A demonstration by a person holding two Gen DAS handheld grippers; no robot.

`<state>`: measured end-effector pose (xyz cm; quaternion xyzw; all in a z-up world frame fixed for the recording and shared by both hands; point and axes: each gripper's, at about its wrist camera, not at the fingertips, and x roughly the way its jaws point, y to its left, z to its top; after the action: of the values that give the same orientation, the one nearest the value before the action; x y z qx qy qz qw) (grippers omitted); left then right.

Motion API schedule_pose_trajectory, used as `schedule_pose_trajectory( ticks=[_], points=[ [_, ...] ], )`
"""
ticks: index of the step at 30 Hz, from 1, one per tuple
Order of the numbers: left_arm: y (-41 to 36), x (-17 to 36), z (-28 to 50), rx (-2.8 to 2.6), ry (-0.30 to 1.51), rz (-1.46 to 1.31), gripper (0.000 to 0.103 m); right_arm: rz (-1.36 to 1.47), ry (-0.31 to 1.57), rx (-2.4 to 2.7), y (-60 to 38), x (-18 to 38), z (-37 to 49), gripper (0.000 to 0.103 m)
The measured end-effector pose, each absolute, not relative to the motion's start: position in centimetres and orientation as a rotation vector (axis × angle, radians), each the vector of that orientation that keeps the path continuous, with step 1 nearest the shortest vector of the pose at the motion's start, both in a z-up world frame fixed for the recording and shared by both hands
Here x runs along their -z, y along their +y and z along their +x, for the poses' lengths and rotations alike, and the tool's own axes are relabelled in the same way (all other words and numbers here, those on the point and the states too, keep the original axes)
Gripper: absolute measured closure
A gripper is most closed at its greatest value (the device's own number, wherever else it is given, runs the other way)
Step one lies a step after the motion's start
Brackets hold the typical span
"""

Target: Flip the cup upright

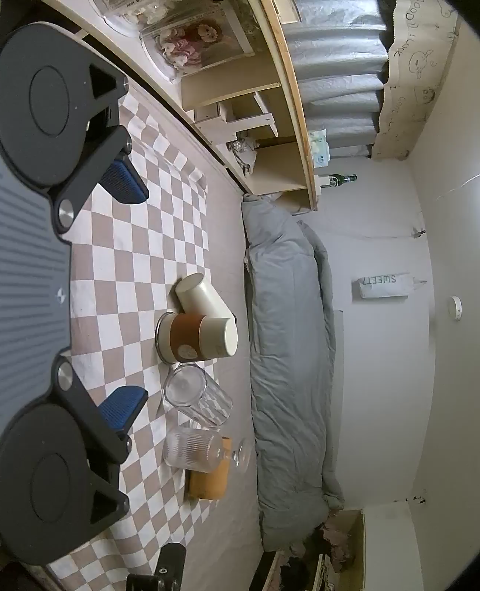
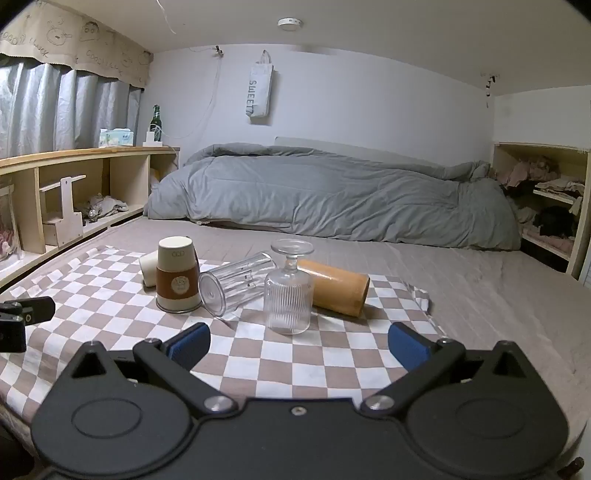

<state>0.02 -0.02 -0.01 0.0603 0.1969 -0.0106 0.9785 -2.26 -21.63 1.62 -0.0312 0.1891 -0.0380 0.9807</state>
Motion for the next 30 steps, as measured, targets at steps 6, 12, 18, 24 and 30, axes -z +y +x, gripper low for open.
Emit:
schedule_pose_trajectory(
  ticks=[6, 12, 18, 24, 30],
  points=[
    [-0.02, 0.01, 0.01, 0.022, 0.395, 0.12, 0.0, -0.057, 0.379, 0.081, -21.67, -1.64, -2.26, 0.0],
    [-0.02, 0.01, 0.01, 0.022, 0.395, 0.12, 0.0, -0.059, 0.371, 0.08, -21.6, -1.64, -2.34, 0.0],
    [-0.01, 0.01, 0.01, 0.022, 0.395, 0.12, 0.0, -0.059, 0.369, 0.079, -21.54, -1.64, -2.36, 0.0],
    [-0.02, 0.0, 0.01, 0.021, 0.397, 0.119, 0.0, -0.059, 0.369, 0.081, -21.62, -1.65, -2.52, 0.0],
    [-0.02, 0.01, 0.01, 0.022, 0.398, 0.119, 0.0, -0.06, 0.369, 0.079, -21.5, -1.58, -2.28, 0.0]
  ],
)
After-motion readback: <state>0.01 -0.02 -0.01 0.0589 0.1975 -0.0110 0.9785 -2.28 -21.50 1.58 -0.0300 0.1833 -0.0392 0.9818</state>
